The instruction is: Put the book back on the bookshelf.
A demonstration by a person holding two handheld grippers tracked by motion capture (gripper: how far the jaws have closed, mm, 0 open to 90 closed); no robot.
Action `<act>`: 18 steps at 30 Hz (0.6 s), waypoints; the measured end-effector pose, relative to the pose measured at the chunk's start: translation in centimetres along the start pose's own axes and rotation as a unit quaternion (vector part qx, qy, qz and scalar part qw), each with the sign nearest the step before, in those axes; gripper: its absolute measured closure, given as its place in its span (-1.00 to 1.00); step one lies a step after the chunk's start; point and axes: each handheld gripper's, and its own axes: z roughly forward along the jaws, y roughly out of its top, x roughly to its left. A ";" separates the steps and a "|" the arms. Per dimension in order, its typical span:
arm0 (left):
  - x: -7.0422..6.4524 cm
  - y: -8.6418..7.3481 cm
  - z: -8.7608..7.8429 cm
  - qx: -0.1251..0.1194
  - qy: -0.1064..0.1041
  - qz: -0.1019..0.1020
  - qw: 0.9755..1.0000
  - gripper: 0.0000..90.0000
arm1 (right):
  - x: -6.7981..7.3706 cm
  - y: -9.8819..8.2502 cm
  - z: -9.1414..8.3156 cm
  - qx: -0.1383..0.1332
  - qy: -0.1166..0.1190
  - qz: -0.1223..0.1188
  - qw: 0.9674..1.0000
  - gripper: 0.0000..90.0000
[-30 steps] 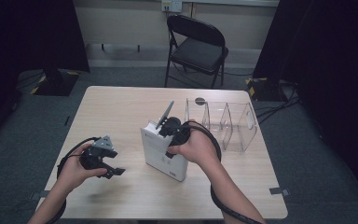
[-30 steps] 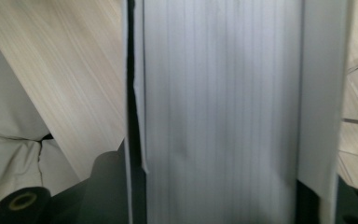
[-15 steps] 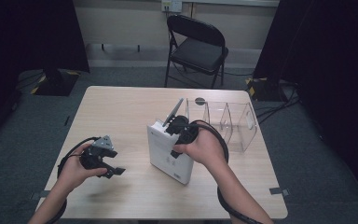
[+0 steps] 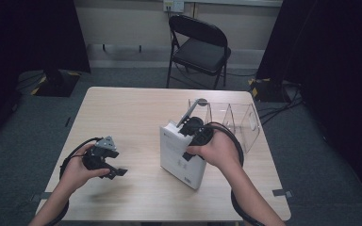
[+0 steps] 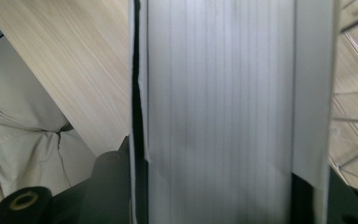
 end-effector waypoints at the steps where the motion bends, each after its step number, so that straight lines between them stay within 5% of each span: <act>1: 0.0 0.0 0.0 -0.001 -0.001 0.000 1.000 -0.60 | 0.0 -0.2 -0.1 -0.001 -0.004 0.001 1.000 0.17; 18: 0.2 0.0 -0.2 -0.007 -0.004 -0.017 1.000 -0.61 | -1.2 -3.2 -1.4 0.005 -0.005 0.022 1.000 0.17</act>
